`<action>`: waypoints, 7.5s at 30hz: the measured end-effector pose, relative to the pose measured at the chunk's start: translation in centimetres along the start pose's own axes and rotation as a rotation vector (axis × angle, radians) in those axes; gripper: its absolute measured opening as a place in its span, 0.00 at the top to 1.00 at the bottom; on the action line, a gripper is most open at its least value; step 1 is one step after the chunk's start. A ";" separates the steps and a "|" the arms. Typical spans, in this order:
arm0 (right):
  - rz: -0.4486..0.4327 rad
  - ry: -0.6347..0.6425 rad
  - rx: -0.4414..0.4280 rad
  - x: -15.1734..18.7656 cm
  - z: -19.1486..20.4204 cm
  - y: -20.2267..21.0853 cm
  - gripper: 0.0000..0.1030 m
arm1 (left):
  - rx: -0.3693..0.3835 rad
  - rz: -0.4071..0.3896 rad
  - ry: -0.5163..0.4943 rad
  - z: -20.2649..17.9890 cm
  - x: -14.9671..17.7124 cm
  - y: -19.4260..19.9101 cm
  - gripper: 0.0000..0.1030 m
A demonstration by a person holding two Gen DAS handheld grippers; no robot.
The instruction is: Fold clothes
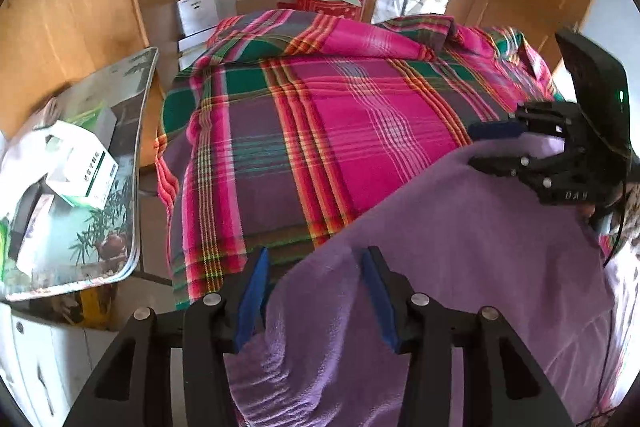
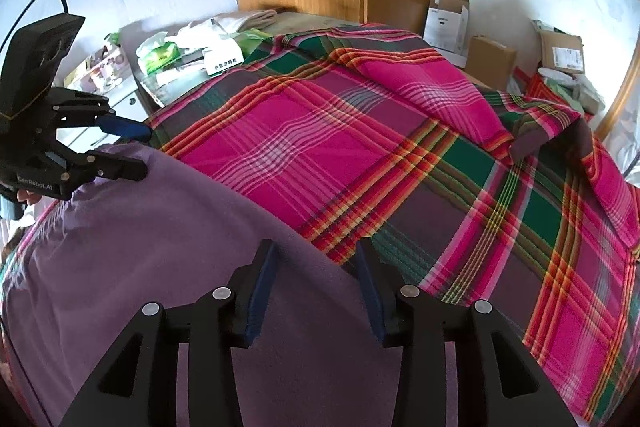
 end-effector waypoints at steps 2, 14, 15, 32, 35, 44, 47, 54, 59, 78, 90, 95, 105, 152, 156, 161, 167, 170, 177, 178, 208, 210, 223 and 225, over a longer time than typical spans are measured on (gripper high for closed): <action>-0.001 -0.001 -0.001 0.0 0.0 0.0 0.58 | -0.017 -0.005 -0.040 -0.4 0.2 -0.1 0.51; 0.018 0.008 0.004 0.5 0.7 0.3 0.73 | -0.016 -0.012 -0.067 -1.1 0.8 0.2 0.79; 0.024 0.008 0.001 0.5 0.8 0.3 0.77 | -0.010 -0.015 -0.060 -1.0 0.8 0.2 0.88; -0.063 0.071 0.130 1.2 3.6 4.5 0.96 | -0.024 -0.103 -0.022 -1.6 1.0 2.8 0.94; -0.103 0.068 0.137 1.4 4.7 6.6 0.96 | -0.032 -0.130 -0.013 -1.9 1.1 3.9 0.94; -0.184 0.077 0.170 3.0 8.0 11.8 0.96 | -0.067 -0.234 -0.038 -4.0 2.1 8.9 0.94; -0.209 0.072 0.186 3.7 9.1 13.4 0.96 | -0.068 -0.252 -0.040 -4.6 2.7 10.1 0.94; -0.241 0.102 0.213 5.4 12.4 16.0 0.96 | -0.081 -0.280 -0.040 -5.8 4.7 12.1 0.94; -0.246 0.095 0.217 6.9 14.3 17.0 0.96 | -0.080 -0.291 -0.030 -6.6 6.6 13.3 0.94; -0.266 0.118 0.238 12.5 21.2 20.0 0.96 | -0.067 -0.326 -0.001 -9.0 13.7 16.9 0.94; -0.232 0.116 0.210 16.3 24.0 19.7 0.96 | -0.088 -0.334 -0.007 -10.4 17.9 17.5 0.94; -0.209 0.118 0.201 17.6 25.0 19.2 0.96 | -0.072 -0.326 0.002 -10.5 19.2 17.0 0.94; -0.164 0.125 0.186 20.3 26.8 18.3 0.96 | -0.044 -0.317 0.007 -11.0 22.0 16.7 0.94; -0.057 0.073 0.181 26.0 27.5 15.4 0.96 | 0.147 -0.233 0.349 -4.6 19.1 15.3 0.77; -0.056 0.058 0.170 26.0 27.3 15.4 0.96 | 0.171 -0.179 0.368 -4.6 17.7 13.5 0.75; -0.059 0.047 0.158 26.0 27.3 15.5 0.96 | 0.180 -0.126 0.451 -3.0 16.5 11.8 0.75; -0.057 0.039 0.146 26.1 27.3 15.6 0.96 | 0.275 -0.072 0.488 -3.0 16.4 10.8 0.75; -0.057 0.034 0.136 26.0 27.1 15.7 0.96 | 0.302 -0.041 0.516 -3.0 16.7 10.1 0.75; -0.067 0.012 0.130 26.1 27.0 15.7 0.96 | 0.360 0.001 0.601 -3.2 18.1 9.6 0.75; -0.070 0.007 0.130 26.2 27.0 15.7 0.96 | 0.372 -0.010 0.625 -3.0 18.3 9.8 0.75; -0.080 -0.016 0.132 26.2 26.9 15.7 0.96 | 0.499 -0.045 0.790 -1.6 19.3 10.0 0.96; -0.079 -0.016 0.132 26.2 26.9 15.7 0.96 | 0.453 -0.061 0.772 -1.4 19.4 10.3 0.96; -0.090 -0.025 0.143 26.2 27.0 15.9 0.95 | 0.364 -0.059 0.751 -1.0 20.0 9.4 0.93; -0.107 -0.035 0.138 26.3 26.9 16.5 0.95 | 0.300 -0.074 0.720 -1.3 20.2 10.4 0.87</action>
Point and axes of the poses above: each gripper's, at about its wrist camera, not at the fingertips, and y roughly against the way its jaws point, z to its left, x to its underside, the point moved 8 cm from there along -y, roughly the way its jaws point, and after that the axes turned 2 degrees about z, right-handed, at the moved point
